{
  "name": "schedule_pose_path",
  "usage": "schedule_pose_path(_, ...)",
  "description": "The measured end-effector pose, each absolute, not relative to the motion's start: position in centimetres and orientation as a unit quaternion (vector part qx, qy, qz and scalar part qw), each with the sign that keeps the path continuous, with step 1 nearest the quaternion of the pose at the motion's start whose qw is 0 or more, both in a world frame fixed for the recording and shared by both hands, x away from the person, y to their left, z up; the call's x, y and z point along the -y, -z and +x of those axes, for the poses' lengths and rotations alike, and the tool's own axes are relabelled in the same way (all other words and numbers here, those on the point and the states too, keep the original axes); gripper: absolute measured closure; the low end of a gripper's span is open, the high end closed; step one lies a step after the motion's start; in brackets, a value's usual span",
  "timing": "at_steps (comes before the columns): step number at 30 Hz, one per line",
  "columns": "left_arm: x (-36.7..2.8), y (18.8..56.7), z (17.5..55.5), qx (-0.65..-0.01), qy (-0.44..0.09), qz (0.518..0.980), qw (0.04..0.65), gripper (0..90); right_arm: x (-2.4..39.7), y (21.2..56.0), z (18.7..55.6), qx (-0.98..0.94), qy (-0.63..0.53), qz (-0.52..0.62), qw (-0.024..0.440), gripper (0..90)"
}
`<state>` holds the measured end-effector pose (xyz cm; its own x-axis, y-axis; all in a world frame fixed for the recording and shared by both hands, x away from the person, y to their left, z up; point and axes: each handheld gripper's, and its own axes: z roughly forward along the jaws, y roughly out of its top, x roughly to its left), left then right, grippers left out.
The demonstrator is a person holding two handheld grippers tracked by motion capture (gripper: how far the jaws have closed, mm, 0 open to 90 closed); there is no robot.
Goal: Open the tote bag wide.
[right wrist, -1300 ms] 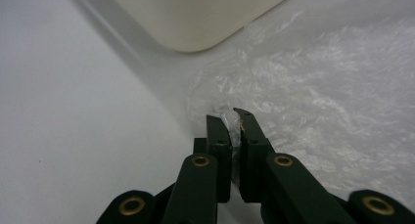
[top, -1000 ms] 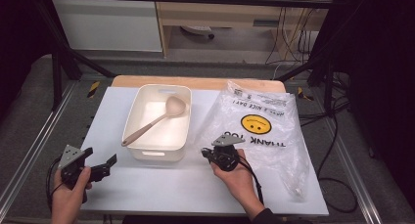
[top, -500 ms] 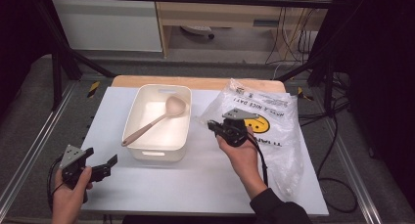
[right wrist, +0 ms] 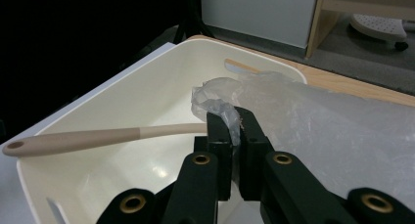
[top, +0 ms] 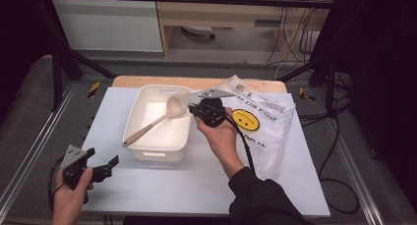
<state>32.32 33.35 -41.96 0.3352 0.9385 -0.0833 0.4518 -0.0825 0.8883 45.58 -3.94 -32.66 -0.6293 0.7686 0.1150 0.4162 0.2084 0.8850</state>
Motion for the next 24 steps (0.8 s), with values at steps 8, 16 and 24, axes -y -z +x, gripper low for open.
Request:
schedule_pose_path(8, -33.4, 41.9, 32.3, -0.507, -0.27, 0.684, 0.45, 6.1, 0.5, 32.9, 47.6, -0.773, -0.477, 0.386, 0.162, 79.3)
schedule_pose_path(16, -33.5, 41.9, 32.3, -0.509, -0.271, 0.682, 0.45, 6.1, 1.4, 33.2, 46.5, -0.779, -0.471, 0.382, 0.159, 35.8)
schedule_pose_path(24, -33.5, 42.0, 32.3, -0.51, -0.272, 0.683, 0.447, 6.1, 3.4, 33.7, 45.6, -0.785, -0.463, 0.378, 0.162, 17.2)
